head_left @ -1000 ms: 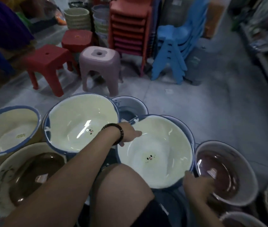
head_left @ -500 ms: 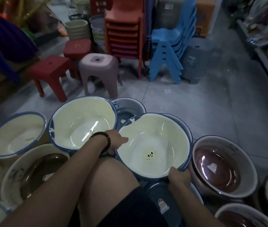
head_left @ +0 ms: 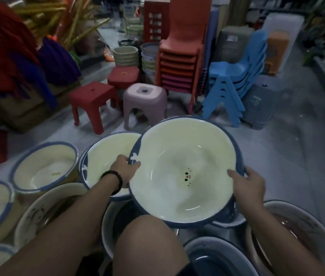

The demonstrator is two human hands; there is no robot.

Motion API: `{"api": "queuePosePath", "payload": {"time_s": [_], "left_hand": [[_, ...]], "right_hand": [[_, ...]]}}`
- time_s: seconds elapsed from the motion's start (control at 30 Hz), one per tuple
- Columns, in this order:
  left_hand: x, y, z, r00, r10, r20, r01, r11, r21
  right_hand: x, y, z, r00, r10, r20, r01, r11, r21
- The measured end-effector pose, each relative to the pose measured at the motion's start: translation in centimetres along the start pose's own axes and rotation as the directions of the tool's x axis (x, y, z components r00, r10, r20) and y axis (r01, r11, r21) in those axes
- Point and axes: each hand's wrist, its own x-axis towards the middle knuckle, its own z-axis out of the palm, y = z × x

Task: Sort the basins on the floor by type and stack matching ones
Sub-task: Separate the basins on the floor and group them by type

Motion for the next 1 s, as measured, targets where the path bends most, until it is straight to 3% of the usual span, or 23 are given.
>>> {"api": "queuePosePath", "payload": {"time_s": [0.17,0.37,0.47,1.0], "left_hand": [[3.8,-2.7,-6.4,0.985,-0.034,-0.170,0.015,0.994,-0.113],[5.0,-4.9,-11.7,0.964,-0.019,-0.265,0.013,1.000,-0.026],[6.8,-7.1,-13.0,0.968,-0.014,-0.252,-0.007,0.997,-0.081],[12.9,-14.6,-10.0,0.917,-0.282,-0.281,0.171,0.916,-0.363]], "right_hand": [[3.2,-3.6,8.0,0.985,-0.111,0.130,0.118,0.992,-0.044],[5.6,-5.2,19.2,0.946,-0.045,0.322,0.051,0.999,-0.009],[6.0,-5.1,23.3,0.919,-0.013,0.393,0.029,0.999,-0.036],[8.5,0.6,33.0,0.890,0.092,0.447,0.027,0.967,-0.252]]}}
